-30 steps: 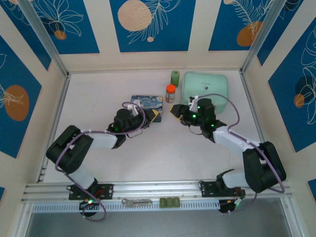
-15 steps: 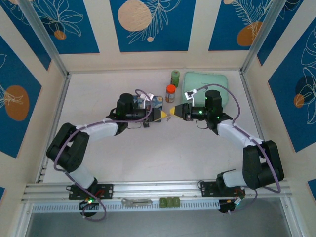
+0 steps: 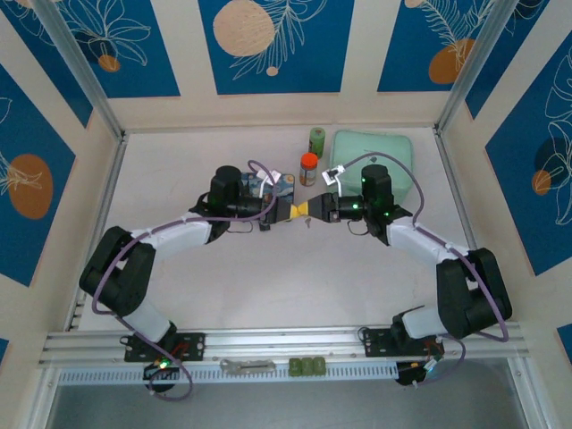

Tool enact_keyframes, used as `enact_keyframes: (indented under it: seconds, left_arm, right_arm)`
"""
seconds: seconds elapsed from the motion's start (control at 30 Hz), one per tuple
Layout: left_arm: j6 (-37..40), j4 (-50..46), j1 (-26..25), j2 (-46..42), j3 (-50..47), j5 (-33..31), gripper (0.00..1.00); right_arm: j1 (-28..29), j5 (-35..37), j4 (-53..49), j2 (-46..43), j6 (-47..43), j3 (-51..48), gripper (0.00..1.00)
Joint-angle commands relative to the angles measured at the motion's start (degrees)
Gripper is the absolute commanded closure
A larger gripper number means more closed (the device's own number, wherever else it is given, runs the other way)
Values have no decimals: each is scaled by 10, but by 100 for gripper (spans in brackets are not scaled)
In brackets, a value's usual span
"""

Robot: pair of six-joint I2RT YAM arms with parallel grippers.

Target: Unlock the padlock with the key

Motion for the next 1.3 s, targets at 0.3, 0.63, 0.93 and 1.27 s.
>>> enact_keyframes:
  seconds: [0.3, 0.63, 0.93, 1.27]
  left_arm:
    - [33, -32, 17, -21, 12, -2, 100]
    - [30, -28, 17, -27, 1, -3, 100]
    - [46, -77, 69, -84, -79, -194, 11]
    - [76, -65, 82, -44, -162, -406, 21]
  right_arm:
    - [-5, -18, 5, -23, 11, -25, 73]
    - [-5, -13, 16, -22, 17, -28, 98]
    - [-3, 43, 25, -18, 40, -63, 100]
    - [38, 231, 7, -1, 106, -105, 100]
